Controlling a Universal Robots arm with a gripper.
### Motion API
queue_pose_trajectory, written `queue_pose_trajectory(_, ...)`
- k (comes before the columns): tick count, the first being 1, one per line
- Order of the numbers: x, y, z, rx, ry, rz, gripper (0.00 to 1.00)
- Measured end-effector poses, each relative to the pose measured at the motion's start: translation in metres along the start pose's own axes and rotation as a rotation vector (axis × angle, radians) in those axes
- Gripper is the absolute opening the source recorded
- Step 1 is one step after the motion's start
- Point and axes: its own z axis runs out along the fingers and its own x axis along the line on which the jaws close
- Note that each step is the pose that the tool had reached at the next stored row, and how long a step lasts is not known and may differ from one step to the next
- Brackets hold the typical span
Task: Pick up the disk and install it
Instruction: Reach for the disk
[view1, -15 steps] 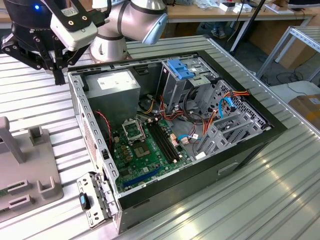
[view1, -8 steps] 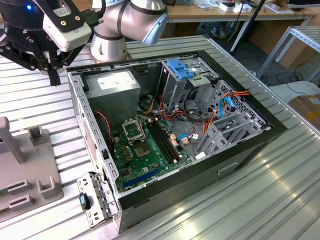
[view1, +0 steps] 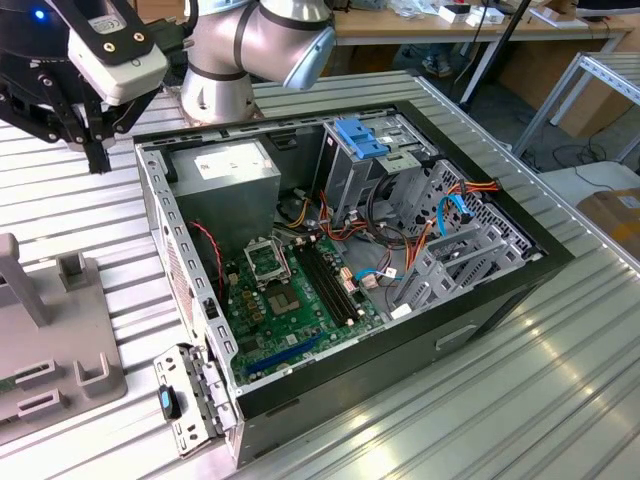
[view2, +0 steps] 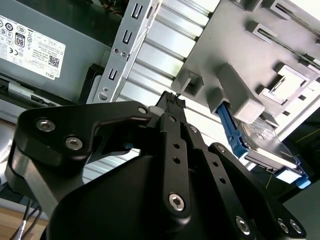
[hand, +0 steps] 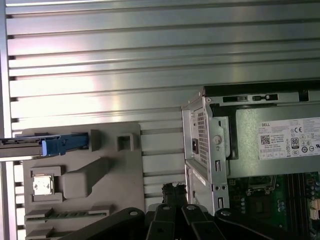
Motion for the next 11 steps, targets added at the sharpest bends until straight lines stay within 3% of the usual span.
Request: queue_pose_trajectory(11, 0.009, -0.0007, -0.0003, 0.0, 0.0, 0.0, 0.11)
